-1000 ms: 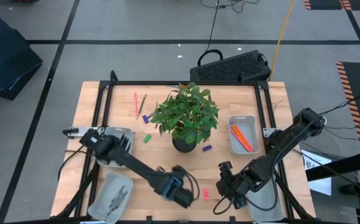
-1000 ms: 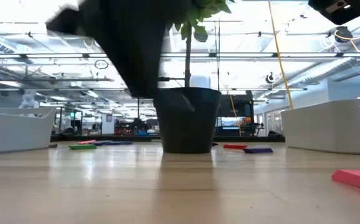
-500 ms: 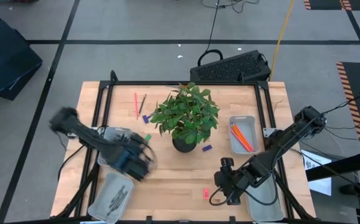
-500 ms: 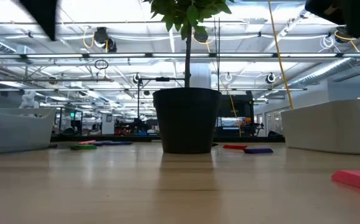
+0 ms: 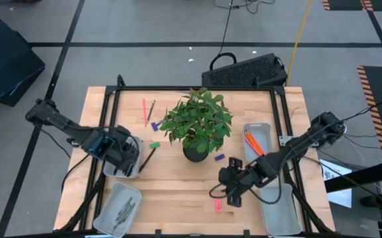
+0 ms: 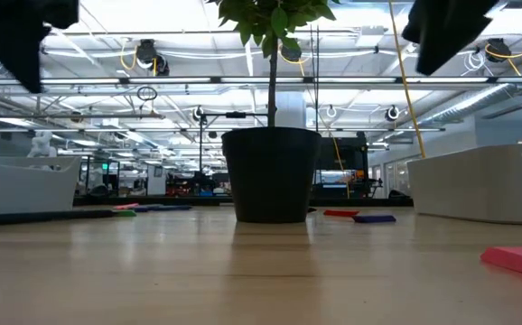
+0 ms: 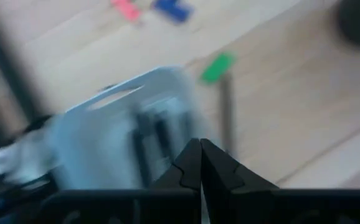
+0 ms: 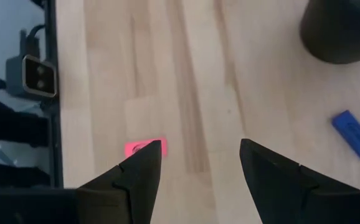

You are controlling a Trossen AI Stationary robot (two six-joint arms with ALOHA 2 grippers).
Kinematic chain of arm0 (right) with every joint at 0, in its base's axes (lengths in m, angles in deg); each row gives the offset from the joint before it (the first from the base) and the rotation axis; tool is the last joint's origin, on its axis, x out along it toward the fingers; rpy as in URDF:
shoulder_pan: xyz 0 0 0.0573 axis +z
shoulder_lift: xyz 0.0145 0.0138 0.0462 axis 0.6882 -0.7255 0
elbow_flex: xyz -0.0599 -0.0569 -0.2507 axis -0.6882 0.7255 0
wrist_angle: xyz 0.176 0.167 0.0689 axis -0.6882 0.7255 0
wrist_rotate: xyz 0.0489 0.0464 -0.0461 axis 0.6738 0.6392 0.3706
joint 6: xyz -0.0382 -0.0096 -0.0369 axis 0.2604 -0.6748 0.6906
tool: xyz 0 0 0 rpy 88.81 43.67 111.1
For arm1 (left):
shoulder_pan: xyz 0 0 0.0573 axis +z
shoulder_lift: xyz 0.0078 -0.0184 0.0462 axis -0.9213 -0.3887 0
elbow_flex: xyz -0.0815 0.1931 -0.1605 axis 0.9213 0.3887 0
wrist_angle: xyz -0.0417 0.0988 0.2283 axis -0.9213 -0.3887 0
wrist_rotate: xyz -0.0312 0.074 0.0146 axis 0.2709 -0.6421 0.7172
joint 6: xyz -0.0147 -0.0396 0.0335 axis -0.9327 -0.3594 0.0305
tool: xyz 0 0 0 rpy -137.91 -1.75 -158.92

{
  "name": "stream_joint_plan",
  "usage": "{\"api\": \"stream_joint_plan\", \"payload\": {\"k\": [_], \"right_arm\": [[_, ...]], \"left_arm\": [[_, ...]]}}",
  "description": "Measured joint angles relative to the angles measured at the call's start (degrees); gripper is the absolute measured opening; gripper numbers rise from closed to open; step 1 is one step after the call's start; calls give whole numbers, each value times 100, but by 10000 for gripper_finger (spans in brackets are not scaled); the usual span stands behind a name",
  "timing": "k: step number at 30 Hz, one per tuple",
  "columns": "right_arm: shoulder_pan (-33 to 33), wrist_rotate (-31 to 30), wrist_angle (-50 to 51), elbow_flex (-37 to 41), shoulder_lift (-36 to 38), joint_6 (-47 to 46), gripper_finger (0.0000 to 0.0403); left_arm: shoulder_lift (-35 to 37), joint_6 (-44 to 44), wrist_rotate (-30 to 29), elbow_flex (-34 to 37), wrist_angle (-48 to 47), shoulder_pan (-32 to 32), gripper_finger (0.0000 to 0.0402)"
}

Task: Sort crayons/erasers/pens/pencils in bins
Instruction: Put the black pen into the top left gray bin

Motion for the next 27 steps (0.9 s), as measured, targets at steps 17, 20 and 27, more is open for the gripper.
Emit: {"api": "stream_joint_plan", "payload": {"k": [17, 20, 27], "right_arm": [[-222, 9, -73, 0, -2, 29, 210], [-214, 24, -97, 2, -2, 17, 210], [-216, 29, -147, 2, -2, -36, 210]], "left_arm": [[-2077, 3181, 1228, -325, 1954, 1568, 5], [-2625, 3584, 1381, -509, 1807, 1817, 16], [-3556, 4442, 2451, -551, 1675, 2723, 93]]}}
